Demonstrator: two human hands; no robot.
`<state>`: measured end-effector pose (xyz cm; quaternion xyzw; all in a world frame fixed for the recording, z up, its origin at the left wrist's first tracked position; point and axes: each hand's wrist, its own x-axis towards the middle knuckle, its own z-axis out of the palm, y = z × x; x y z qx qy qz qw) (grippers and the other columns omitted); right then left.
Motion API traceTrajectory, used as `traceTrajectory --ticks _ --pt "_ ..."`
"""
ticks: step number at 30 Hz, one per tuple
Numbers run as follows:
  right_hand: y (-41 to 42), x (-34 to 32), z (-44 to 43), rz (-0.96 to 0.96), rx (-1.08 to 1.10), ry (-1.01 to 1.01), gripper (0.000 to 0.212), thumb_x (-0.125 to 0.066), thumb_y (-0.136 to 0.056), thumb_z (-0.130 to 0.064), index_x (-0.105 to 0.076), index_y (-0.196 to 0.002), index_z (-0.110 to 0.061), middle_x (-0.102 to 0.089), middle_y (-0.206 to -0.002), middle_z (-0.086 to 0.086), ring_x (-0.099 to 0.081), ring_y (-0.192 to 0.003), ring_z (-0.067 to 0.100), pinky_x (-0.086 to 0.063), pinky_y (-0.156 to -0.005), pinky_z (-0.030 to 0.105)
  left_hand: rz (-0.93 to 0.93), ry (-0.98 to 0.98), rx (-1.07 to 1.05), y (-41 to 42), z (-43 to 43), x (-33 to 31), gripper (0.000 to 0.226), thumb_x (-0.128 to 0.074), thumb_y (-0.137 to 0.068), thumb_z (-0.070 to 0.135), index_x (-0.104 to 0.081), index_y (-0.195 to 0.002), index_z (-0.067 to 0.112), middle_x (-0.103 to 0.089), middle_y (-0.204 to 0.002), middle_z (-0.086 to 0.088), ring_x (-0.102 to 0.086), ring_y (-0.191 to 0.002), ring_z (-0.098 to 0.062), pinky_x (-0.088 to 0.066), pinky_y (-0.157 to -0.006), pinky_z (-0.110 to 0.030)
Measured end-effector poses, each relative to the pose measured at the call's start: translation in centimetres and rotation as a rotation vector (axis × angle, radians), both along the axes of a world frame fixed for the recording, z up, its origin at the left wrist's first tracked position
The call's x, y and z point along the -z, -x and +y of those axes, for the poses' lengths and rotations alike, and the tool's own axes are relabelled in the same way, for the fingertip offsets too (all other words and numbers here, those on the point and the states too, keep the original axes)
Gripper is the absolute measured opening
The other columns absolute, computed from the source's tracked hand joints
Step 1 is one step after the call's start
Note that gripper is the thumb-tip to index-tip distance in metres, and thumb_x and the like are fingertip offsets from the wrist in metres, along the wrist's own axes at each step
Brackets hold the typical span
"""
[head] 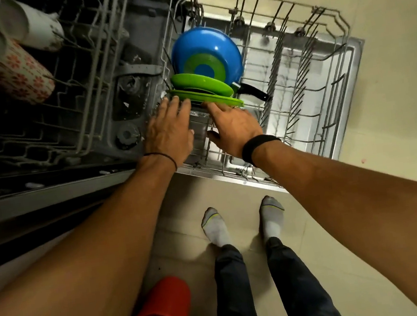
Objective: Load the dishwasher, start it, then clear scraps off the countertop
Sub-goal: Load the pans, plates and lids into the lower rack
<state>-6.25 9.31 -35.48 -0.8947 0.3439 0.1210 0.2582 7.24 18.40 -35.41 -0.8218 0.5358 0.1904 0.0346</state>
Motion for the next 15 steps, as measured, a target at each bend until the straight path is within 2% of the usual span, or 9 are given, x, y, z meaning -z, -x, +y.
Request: traceTrajectory --ticks 9,15 --pt "5.1 -18.1 0.6 -0.03 0.013 0.043 0.05 -0.053 -0.098 -0.036 -0.04 -0.144 -0.019 -0.053 -0.143 0.008 -0.055 -0.125 0.033 -0.043 -0.101 0.048 0.063 0.023 -0.079 6.5 0.9 -17.7 0.061 -0.056 -0.1 0.029 -0.033 -0.155 0.016 -0.029 -0.163 -0.011 -0.022 -0.152 -0.031 -0.028 -0.121 -0.049" --pt "10.0 -30.3 3.0 -0.072 0.022 0.061 0.047 -0.05 -0.101 -0.039 -0.042 -0.143 -0.021 -0.055 -0.141 0.007 -0.058 -0.121 0.03 -0.044 -0.102 0.048 0.066 0.042 -0.158 12.1 3.9 -29.9 0.059 -0.056 -0.098 0.029 -0.037 -0.152 0.014 -0.033 -0.161 -0.012 -0.029 -0.149 -0.029 -0.037 -0.114 -0.053"
